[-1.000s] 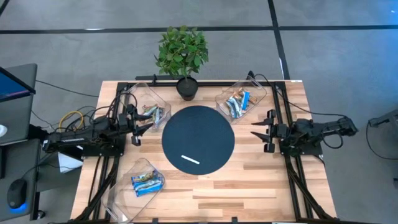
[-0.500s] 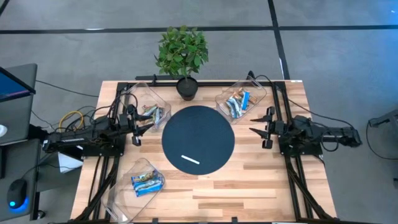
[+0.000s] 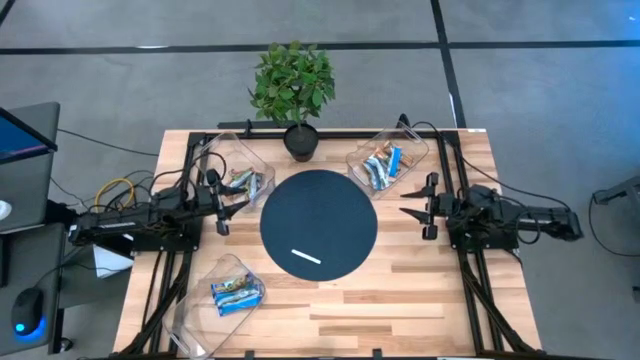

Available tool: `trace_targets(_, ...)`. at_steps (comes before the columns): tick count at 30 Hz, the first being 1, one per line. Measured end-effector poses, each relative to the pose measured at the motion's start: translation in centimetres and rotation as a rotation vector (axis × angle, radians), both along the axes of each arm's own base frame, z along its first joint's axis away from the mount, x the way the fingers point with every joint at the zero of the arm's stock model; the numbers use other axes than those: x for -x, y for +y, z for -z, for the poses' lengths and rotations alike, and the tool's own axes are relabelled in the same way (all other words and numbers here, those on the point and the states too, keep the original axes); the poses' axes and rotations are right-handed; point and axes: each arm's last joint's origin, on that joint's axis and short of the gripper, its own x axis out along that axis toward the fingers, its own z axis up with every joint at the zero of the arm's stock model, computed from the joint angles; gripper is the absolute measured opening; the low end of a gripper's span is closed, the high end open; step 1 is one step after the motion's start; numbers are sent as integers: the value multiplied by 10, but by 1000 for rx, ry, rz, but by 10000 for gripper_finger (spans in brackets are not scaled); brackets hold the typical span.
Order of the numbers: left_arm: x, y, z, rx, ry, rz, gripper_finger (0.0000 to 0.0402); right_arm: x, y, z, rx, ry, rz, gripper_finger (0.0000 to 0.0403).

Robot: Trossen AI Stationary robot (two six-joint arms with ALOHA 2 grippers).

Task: Pick and place Granola Bars by type
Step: Return to Home Position

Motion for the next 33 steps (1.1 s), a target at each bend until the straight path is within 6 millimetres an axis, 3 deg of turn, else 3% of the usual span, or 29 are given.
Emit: trace_targets(33, 0, 0, 1, -13, 14, -17, 151, 0, 6, 1, 3, 5, -40, 159)
